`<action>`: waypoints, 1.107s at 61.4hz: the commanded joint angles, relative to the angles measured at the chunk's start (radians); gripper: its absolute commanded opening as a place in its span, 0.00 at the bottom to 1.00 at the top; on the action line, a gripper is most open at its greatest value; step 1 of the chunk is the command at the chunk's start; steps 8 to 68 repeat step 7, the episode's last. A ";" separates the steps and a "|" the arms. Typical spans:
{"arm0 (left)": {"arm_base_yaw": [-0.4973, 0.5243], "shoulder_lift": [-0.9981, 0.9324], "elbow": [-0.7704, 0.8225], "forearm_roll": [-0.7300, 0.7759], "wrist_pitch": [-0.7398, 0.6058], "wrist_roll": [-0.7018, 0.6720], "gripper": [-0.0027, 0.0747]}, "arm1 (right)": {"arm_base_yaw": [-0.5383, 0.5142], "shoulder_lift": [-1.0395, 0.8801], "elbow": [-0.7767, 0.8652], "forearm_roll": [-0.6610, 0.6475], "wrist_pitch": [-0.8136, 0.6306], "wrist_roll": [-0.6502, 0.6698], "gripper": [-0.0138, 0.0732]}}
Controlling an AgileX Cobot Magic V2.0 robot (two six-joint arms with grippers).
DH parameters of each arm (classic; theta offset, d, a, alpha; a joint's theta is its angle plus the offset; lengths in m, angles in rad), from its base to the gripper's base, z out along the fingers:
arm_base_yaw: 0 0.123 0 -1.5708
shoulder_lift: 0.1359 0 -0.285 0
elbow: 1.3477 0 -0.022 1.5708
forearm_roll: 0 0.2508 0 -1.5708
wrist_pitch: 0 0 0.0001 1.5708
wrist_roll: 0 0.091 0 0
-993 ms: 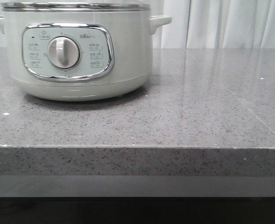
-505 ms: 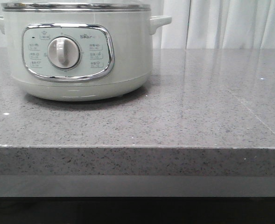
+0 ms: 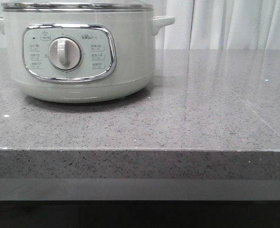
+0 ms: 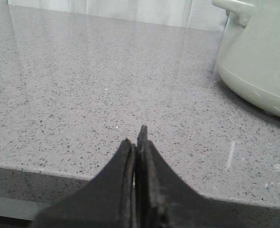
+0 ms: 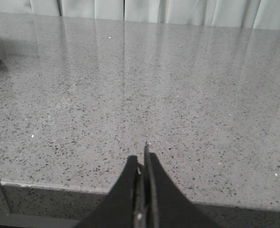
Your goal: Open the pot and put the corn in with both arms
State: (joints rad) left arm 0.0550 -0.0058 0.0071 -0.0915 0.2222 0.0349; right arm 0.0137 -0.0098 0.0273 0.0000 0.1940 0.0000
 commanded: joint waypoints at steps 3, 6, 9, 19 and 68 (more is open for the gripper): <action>0.003 -0.021 0.000 -0.010 -0.084 -0.009 0.01 | 0.003 -0.022 -0.002 -0.006 -0.076 0.000 0.08; 0.003 -0.021 0.000 -0.010 -0.084 -0.009 0.01 | 0.003 -0.022 -0.002 -0.006 -0.076 0.000 0.08; 0.003 -0.021 0.000 -0.010 -0.084 -0.009 0.01 | 0.003 -0.022 -0.002 -0.006 -0.076 0.000 0.08; 0.003 -0.021 0.000 -0.010 -0.084 -0.009 0.01 | 0.003 -0.022 -0.002 -0.006 -0.076 0.000 0.08; 0.003 -0.021 0.000 -0.010 -0.084 -0.009 0.01 | 0.003 -0.022 -0.002 -0.006 -0.076 0.000 0.08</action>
